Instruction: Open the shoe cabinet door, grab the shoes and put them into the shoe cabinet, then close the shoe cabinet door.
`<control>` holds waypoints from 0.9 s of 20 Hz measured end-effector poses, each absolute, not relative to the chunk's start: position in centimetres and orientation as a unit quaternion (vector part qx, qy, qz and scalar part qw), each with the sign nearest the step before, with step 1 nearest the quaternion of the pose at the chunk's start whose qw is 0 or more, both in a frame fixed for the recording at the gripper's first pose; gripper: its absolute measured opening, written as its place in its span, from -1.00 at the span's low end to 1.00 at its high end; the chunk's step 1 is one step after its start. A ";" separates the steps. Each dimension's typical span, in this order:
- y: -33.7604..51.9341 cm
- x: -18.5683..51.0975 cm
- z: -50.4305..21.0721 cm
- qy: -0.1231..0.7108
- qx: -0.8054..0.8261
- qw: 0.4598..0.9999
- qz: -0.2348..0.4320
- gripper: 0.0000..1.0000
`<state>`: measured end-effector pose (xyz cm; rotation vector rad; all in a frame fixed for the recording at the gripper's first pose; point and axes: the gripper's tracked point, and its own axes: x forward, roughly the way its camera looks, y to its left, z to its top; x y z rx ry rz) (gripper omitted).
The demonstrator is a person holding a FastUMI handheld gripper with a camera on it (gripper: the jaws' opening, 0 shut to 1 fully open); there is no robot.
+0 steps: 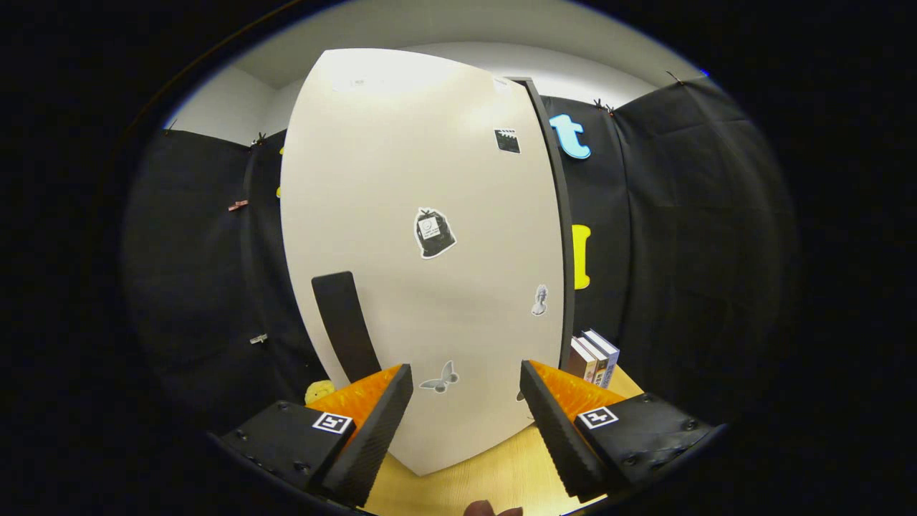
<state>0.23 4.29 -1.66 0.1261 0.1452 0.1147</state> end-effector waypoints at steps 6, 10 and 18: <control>2.6 0.9 -1.2 0.064 0.064 0.996 0.026 0.96; 1.7 1.0 -1.4 0.065 0.055 0.996 0.013 0.96; 1.7 0.9 -1.0 0.056 0.046 0.997 0.013 0.96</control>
